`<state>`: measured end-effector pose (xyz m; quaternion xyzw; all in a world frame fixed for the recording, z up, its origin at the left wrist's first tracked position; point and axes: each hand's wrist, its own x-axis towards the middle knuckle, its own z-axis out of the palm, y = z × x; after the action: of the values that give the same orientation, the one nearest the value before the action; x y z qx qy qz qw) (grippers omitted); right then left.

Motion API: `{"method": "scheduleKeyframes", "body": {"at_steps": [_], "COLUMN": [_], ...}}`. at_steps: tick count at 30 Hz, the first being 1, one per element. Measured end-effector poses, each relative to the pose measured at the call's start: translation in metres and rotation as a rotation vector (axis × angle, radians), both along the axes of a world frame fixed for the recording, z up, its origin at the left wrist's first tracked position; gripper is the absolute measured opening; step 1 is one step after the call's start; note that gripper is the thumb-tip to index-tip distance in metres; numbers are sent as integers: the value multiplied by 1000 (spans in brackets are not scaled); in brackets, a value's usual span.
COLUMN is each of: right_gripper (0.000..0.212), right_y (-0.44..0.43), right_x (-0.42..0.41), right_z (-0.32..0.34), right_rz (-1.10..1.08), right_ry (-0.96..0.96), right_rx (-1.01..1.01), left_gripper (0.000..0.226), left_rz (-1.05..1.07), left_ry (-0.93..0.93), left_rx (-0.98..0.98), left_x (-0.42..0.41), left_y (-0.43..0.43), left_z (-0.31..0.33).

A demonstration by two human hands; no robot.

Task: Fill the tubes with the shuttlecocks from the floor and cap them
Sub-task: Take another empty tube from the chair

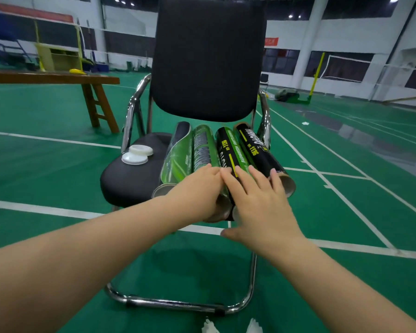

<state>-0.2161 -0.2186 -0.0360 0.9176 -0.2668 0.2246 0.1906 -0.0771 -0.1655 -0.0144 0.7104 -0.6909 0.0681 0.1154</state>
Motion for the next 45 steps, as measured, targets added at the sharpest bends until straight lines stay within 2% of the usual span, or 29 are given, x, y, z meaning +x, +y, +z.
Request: {"method": "scheduleKeyframes", "body": {"at_steps": [3, 7, 9, 14, 18, 20, 22, 25, 28, 30, 35, 38, 45], "right_gripper": [129, 130, 121, 82, 74, 75, 70, 67, 78, 77, 78, 78, 76], "right_y": [9, 12, 10, 5, 2, 6, 14, 23, 33, 43, 83, 112, 205], "right_x": [13, 26, 34, 40, 30, 27, 24, 17, 6, -3, -25, -37, -45], "right_z": [-18, -36, -43, -42, -31, -19, -8, 2, 11, 21, 49, 65, 70], "right_rz": [0, -35, -42, -15, 51, 104, 182, 284, 357, 391, 404, 431, 512], "right_ry": [-126, -152, -189, -328, -412, -462, -515, -554, -595, -619, -621, -607, -595], "right_rx": [-33, -99, -129, -191, -194, -157, -110, -77, -57, -60, -52, -35, 147], "left_gripper": [75, 77, 75, 76, 105, 121, 125, 108, 87, 76, 65, 67, 76], "left_rz": [85, 233, 261, 117, -11, -88, -173, -300, -362, -394, -429, -465, -426], "left_ry": [55, -79, -102, -78, -17, -37, -54, -71, -116, -163, -183, -185, -295], "left_rx": [-71, -67, -41, 29, 119, 27, -186, -471, -598, -650, -730, -758, -660], "left_x": [2, 7, 8, 15, 25, 30, 30, 26, 15, 7, -17, -29, -35], "left_y": [5, 10, 12, 21, 34, 35, 34, 36, 44, 52, 83, 113, 220], "left_z": [6, -5, -9, -4, 10, 13, 10, 7, 13, 24, 49, 64, 76]}}
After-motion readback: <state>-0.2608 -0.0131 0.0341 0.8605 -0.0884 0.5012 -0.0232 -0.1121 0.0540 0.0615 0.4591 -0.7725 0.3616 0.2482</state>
